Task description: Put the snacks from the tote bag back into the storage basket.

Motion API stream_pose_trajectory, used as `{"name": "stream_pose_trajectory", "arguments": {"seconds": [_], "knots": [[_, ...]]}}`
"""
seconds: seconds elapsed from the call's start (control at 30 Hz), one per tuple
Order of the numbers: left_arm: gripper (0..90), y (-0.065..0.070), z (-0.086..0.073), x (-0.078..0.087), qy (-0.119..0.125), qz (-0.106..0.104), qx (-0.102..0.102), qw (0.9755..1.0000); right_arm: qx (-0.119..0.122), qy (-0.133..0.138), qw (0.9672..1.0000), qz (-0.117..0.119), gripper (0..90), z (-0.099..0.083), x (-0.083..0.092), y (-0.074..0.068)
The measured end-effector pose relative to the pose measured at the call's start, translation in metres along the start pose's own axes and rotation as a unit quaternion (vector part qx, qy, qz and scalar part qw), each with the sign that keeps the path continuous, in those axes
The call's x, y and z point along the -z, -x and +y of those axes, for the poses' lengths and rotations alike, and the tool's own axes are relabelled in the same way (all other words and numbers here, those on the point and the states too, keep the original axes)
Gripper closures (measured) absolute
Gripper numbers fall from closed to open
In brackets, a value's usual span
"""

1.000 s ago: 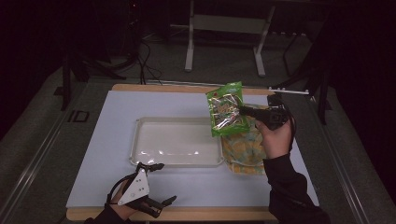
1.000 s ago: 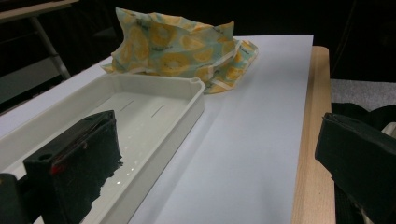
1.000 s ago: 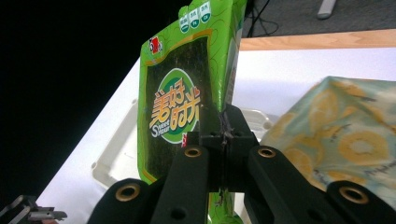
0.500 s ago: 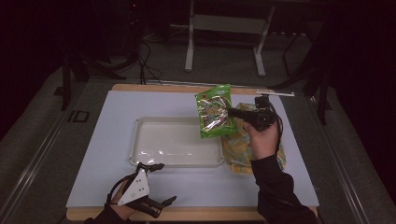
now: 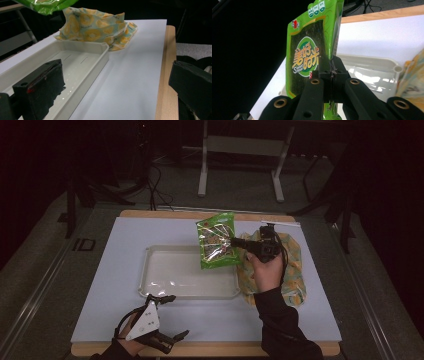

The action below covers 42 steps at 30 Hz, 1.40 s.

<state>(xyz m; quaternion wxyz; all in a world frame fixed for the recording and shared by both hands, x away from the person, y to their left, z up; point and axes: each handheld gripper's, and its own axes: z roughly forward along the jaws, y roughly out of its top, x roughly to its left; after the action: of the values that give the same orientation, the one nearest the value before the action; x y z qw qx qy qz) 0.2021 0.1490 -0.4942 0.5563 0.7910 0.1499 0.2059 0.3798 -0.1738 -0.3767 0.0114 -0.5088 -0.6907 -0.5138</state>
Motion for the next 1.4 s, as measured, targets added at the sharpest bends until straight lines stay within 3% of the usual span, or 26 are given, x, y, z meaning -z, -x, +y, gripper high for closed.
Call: {"name": "stream_pose_trajectory", "arguments": {"seconds": [0.23,0.83,1.4], "knots": [[0.5,0.000,0.000,0.000,0.001,0.001,0.000,1.0000,-0.013,0.022,0.9997,0.003,88.9,-0.012,-0.007,-0.001],[0.5,0.000,0.001,0.001,0.006,0.001,-0.001,1.0000,-0.050,0.030,0.9983,-0.003,89.0,-0.044,-0.020,0.013],[0.5,0.000,0.001,0.000,0.004,-0.001,-0.002,1.0000,-0.069,0.005,0.9975,-0.011,88.9,-0.073,-0.043,0.028]]}}
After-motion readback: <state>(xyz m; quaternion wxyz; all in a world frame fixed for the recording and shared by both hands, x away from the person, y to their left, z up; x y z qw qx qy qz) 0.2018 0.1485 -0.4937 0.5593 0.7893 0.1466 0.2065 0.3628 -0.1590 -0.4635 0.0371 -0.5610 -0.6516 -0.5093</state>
